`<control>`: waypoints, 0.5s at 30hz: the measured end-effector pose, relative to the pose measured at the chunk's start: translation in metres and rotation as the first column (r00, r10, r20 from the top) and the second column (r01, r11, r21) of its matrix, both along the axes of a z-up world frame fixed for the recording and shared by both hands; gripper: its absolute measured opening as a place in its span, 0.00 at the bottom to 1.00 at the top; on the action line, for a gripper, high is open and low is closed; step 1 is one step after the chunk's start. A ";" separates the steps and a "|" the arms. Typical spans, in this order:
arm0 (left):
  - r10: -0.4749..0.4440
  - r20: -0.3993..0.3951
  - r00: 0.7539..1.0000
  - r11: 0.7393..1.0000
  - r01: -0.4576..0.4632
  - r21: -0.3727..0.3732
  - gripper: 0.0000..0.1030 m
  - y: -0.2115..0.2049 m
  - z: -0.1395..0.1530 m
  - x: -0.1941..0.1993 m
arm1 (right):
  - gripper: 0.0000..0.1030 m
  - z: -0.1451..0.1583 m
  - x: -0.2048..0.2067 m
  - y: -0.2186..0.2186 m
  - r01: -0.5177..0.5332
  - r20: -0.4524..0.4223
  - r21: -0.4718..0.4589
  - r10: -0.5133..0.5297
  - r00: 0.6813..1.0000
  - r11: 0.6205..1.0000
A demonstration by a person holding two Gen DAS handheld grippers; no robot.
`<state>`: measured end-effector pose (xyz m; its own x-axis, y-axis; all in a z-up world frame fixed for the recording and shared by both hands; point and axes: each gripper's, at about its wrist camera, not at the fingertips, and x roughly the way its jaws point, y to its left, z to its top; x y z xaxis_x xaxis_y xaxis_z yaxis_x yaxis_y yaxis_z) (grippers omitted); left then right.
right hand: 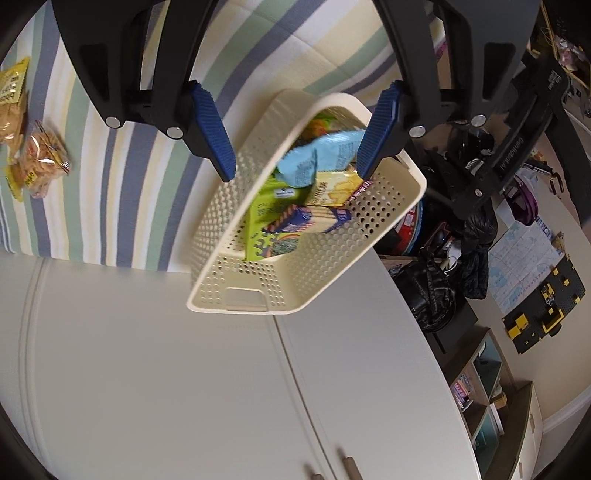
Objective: Organize snacks
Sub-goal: 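Carry the yellow bibizan packet into the basket and release it with the right tool, then move both open tools back over the remaining snacks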
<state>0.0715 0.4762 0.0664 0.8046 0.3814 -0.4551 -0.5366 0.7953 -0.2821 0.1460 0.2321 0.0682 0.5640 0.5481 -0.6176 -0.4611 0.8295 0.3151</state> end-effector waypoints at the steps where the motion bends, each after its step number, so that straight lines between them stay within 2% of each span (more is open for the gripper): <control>1: -0.002 0.001 1.000 1.000 0.002 0.008 0.97 -0.002 0.001 0.000 | 0.66 -0.002 -0.001 -0.004 0.006 -0.002 -0.002 -0.006 1.000 1.000; 10: -0.058 -0.003 0.998 0.996 0.058 0.075 0.97 -0.022 0.005 0.006 | 0.66 -0.021 -0.001 -0.049 0.096 -0.040 -0.005 -0.096 0.995 0.995; 15: -0.090 -0.005 0.996 0.990 0.090 0.107 0.97 -0.032 0.005 0.008 | 0.67 -0.031 -0.007 -0.077 0.137 -0.051 -0.044 -0.140 0.989 0.990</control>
